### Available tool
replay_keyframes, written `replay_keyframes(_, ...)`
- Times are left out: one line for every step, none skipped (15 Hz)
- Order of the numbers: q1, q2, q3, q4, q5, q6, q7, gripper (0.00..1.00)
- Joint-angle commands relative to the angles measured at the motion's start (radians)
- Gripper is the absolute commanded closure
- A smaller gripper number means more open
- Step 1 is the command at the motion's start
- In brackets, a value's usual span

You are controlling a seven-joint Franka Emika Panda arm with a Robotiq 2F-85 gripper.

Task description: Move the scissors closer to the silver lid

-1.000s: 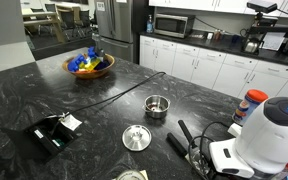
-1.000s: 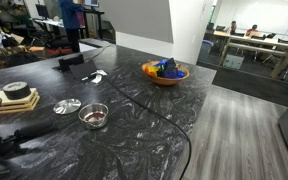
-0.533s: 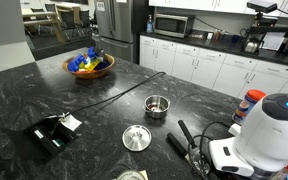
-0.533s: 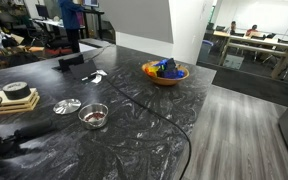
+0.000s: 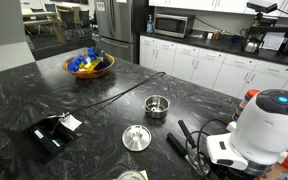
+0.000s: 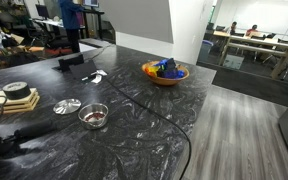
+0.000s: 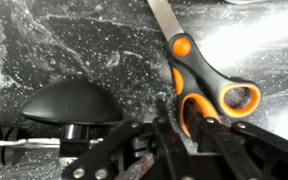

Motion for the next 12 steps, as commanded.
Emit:
replay_keyframes(-0.024, 0.004, -0.004, -0.011, 0.034, 0.035, -0.018, 0.99)
replay_keyframes(-0.030, 0.000, -0.008, -0.011, 0.043, 0.037, -0.020, 1.00)
replay_keyframes(-0.035, -0.003, -0.011, -0.010, 0.054, 0.038, -0.022, 1.00)
replay_keyframes(-0.041, -0.008, -0.013, -0.011, 0.062, 0.037, -0.023, 0.98)
replay_keyframes(-0.046, -0.010, -0.015, -0.011, 0.069, 0.038, -0.023, 0.98)
replay_keyframes(-0.051, -0.014, -0.016, -0.012, 0.077, 0.037, -0.022, 0.98)
replay_keyframes(-0.054, -0.020, -0.016, -0.013, 0.085, 0.036, -0.022, 0.98)
replay_keyframes(-0.055, -0.028, -0.017, -0.011, 0.095, 0.031, -0.022, 0.98)
replay_keyframes(-0.057, -0.039, -0.017, -0.008, 0.101, 0.022, -0.019, 0.98)
replay_keyframes(-0.059, -0.052, -0.018, -0.003, 0.106, 0.013, -0.014, 0.98)
replay_keyframes(-0.056, -0.069, -0.021, 0.005, 0.117, 0.000, -0.015, 0.98)
replay_keyframes(-0.055, -0.084, -0.023, 0.012, 0.119, -0.004, -0.012, 0.98)
